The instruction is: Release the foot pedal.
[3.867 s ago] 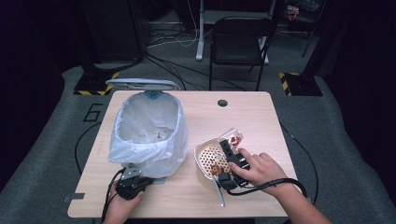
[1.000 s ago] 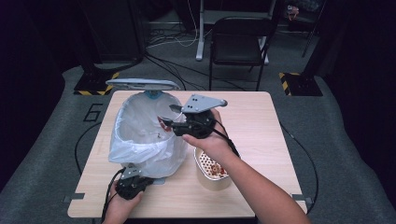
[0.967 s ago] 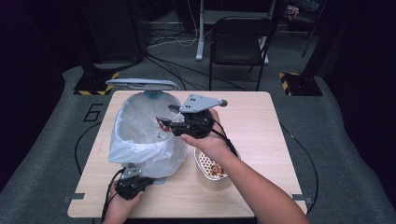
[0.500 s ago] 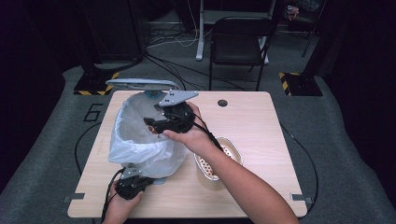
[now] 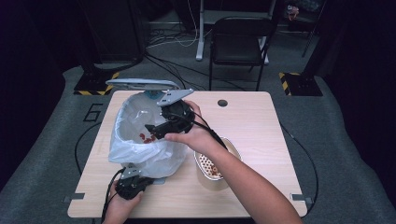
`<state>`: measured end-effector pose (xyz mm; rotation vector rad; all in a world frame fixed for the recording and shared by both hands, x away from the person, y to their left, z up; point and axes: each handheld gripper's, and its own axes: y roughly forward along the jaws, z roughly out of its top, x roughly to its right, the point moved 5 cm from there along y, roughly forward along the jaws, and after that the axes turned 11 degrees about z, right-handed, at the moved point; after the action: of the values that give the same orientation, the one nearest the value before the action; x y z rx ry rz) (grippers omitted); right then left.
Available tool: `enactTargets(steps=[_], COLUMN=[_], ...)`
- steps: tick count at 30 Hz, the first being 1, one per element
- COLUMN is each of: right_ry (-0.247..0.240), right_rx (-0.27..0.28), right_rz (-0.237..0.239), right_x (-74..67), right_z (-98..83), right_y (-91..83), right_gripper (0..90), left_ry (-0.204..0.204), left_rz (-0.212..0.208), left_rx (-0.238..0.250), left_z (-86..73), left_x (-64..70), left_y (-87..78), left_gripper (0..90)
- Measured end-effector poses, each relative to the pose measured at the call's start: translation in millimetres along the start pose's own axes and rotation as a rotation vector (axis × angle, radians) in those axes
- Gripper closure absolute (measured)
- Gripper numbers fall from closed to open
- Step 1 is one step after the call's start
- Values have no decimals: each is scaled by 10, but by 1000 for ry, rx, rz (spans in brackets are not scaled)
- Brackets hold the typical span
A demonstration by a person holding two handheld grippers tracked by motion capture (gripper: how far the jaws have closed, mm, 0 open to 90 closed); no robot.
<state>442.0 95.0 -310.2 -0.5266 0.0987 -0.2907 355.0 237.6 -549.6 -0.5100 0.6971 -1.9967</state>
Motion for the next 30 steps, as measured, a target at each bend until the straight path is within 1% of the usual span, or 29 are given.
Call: enactTargets(steps=[1, 2, 3, 4, 5, 7, 9, 11, 12, 13, 14, 15, 16, 17, 19, 20, 21, 22, 23, 24, 25, 26, 27, 28, 29, 30], right_ry=[-12, -20, -26, -34, -33, -24, -18, -6, 3, 6, 16, 17, 19, 21, 28, 40, 50, 52, 45, 43, 54, 59, 65, 66, 65, 64], right_rx=[-21, -29, -21, -17, -12, 3, 23, 25, 28, 31, 33, 33, 42, 44, 49, 54, 59, 60, 62, 66, 77, 85, 92, 96, 99, 97], right_rz=[-11, -27, -38, -49, -56, -46, -51, -60, -67, -66, -64, -64, -66, -68, -81, -88, -97, -106, -117, -127, -135, -139, -144, -149, -159, -167], right_x=[-12, -21, -29, -29, -30, -35, -24, 8, 23, 37, 47, 58, 64, 72, 97, 106, 116, 130, 144, 154, 160, 167, 170, 173, 172, 174], right_z=[-11, -20, -23, -26, -29, -34, -46, -71, -87, -108, -135, -164, -194, -227, -301, -337, -377, -414, -449, -485, -512, -542, -571, -602, -636, -671], right_y=[-8, -20, -39, -67, -96, -163, -251, -322, -353, -384, -415, -455, -493, -534, -615, -655, -698, -737, -773, -816, -852, -890, -926, -961, -994, -1026], right_gripper=[186, 187, 197, 209, 213, 227, 247, 255, 255, 255, 255, 256, 262, 261, 262, 262, 264, 264, 264, 264, 264, 265, 265, 265, 265, 265], left_ry=[-2, -2, -7, -2, -1, -1, -21, 4, -11, -12, -28, -52, -78, -69, -57, -86, -100, -105, -123, -136, -153, -129, -127, -170, -156, -107], left_rz=[0, 1, 3, -1, -1, 1, 11, -9, -7, -11, -19, -40, -44, -48, -67, -73, -77, -79, -99, -109, -121, -123, -118, -136, -134, -144], left_rx=[0, -1, -1, -1, -1, -5, -7, -2, -7, -7, -15, -20, -17, -21, -14, -25, -24, -16, -9, -1, 2, 4, -2, -14, -12, 8], left_z=[-1, -1, -1, 0, 2, 3, -2, 2, 0, 4, 2, 2, 5, 6, 21, 21, 28, 33, 40, 47, 56, 60, 53, 43, 43, 53], left_x=[0, 1, 4, 1, -1, -2, 10, 6, 7, 1, 0, -3, -3, -5, -17, -15, -25, -45, -45, -61, -80, -121, -138, -117, -147, -178], left_y=[0, 0, -1, 0, 0, -1, -5, -3, -5, -4, -9, -11, -19, -33, -52, -71, -90, -115, -140, -171, -204, -214, -229, -252, -261, -262], left_gripper=[900, 900, 899, 899, 899, 898, 897, 897, 896, 894, 889, 862, 835, 823, 810, 789, 772, 764, 749, 735, 729, 694, 679, 675, 662, 650])
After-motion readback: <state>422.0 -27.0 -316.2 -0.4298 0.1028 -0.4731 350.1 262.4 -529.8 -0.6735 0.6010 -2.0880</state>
